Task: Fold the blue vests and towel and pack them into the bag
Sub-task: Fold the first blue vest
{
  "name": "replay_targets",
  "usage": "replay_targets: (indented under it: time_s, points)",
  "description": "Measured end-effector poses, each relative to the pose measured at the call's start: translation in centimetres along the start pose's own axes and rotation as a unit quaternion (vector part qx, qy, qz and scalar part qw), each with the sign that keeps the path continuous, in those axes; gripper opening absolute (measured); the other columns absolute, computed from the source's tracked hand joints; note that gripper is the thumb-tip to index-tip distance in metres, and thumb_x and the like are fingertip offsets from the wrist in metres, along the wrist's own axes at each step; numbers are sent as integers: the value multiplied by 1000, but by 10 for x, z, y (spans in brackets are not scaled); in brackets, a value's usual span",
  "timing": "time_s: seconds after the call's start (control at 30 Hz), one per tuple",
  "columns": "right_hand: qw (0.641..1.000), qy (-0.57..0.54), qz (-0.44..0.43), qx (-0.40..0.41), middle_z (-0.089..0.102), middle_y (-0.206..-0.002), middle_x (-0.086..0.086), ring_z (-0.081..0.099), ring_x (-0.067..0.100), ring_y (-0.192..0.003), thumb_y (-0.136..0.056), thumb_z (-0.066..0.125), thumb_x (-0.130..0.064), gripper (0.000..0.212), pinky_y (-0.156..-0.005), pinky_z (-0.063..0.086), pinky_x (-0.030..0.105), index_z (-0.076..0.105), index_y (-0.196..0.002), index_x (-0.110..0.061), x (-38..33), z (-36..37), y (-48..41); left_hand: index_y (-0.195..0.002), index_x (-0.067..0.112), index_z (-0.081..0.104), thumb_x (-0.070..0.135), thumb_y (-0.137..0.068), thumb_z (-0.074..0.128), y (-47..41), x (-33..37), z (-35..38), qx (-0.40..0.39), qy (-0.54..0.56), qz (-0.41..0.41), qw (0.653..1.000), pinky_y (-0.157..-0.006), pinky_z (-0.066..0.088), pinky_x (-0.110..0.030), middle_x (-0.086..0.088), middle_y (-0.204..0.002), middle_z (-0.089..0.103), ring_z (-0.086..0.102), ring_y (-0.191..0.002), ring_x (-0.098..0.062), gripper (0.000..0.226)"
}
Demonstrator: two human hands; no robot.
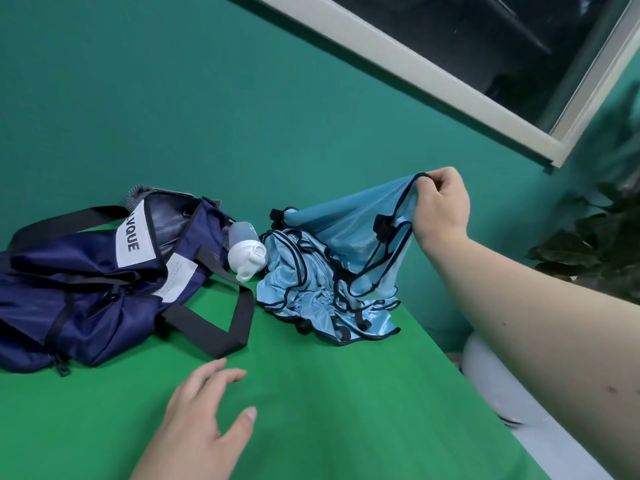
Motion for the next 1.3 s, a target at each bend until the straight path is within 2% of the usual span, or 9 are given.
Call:
replay_targets:
  time_s: [0.1, 0.2, 0.4, 0.63, 0.83, 0.93, 1.1, 1.2, 1.3]
  points:
    - [989, 107, 7, -101, 58, -81, -2, 49, 15, -71, -92, 47, -19, 14, -60, 40, 29, 57, -89, -10, 7, 20, 12, -107, 56, 43, 42, -86, 68, 2, 1, -1, 0, 1, 0, 1000, -109, 30, -32, 32, -135, 28, 30, -129, -3, 36]
    - [918, 256, 18, -302, 61, -77, 6, 50, 23, -71, -90, 51, -19, 19, -62, 40, 31, 62, -84, -5, 36, 57, 49, -108, 56, 41, 44, -88, 66, 4, 4, 0, -3, -3, -4, 1000, -108, 31, -30, 33, -135, 26, 31, -128, -3, 34]
    - [829, 223, 39, -512, 46, -63, -5, 41, 14, -61, -91, 51, -20, 26, -60, 36, 28, 49, -65, -18, 65, 77, 157, -116, 50, 42, 44, -90, 64, 6, 6, 0, -4, -10, -1, 1000, -110, 28, -29, 30, -137, 27, 27, -134, -2, 35]
    - [777, 252, -97, -568, 45, -62, -3, 41, 17, -61, -78, 49, -32, 22, -57, 38, 34, 38, -64, -19, 48, 79, 251, -123, 46, 45, 44, -92, 59, 12, 9, -6, -11, -16, -1, 1000, -111, 27, -28, 27, -138, 30, 27, -135, -1, 34]
    - [626, 309, -308, -646, 53, -76, 1, 49, 28, -69, -85, 53, -32, 23, -61, 46, 37, 45, -72, -15, 44, 76, 327, -125, 40, 48, 42, -93, 60, 15, 9, -7, -15, -21, -1, 1000, -110, 23, -24, 27, -133, 31, 27, -134, 0, 34]
    - [654, 304, -270, -637, 53, -80, -3, 51, 25, -74, -91, 53, -43, 29, -67, 46, 36, 49, -78, -18, 49, 78, 317, -125, 38, 49, 42, -93, 60, 15, 8, -6, -15, -20, -6, 1000, -111, 24, -24, 27, -132, 32, 29, -133, 0, 34]
    - [794, 313, -147, -500, 58, -82, -6, 56, 18, -77, -94, 54, -42, 27, -69, 47, 33, 53, -77, -21, 70, 92, 238, -125, 40, 49, 43, -93, 59, 15, 5, -7, -14, -9, -13, 1000, -112, 27, -25, 29, -133, 31, 28, -133, 3, 34]
    - [843, 302, -58, -441, 63, -104, -5, 60, 18, -90, -93, 56, -38, 16, -79, 52, 36, 63, -94, -23, 90, 105, 200, -124, 41, 49, 43, -93, 59, 14, 1, -7, -14, -9, -18, 1000, -111, 27, -25, 30, -133, 32, 29, -132, 4, 33]
    - [887, 264, 13, -380, 61, -127, -1, 61, 21, -105, -94, 58, -35, 33, -81, 48, 33, 62, -123, -21, 98, 118, 165, -124, 42, 48, 44, -93, 58, 13, -2, -7, -15, -11, -16, 1000, -107, 27, -22, 32, -132, 31, 28, -130, 6, 32]
Point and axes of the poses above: each hand's wrist, its own y-axis away from the middle knuckle, its own z-axis out of the palm, x = y × z, the point moved 10 cm from there along -y, towards the middle knuckle
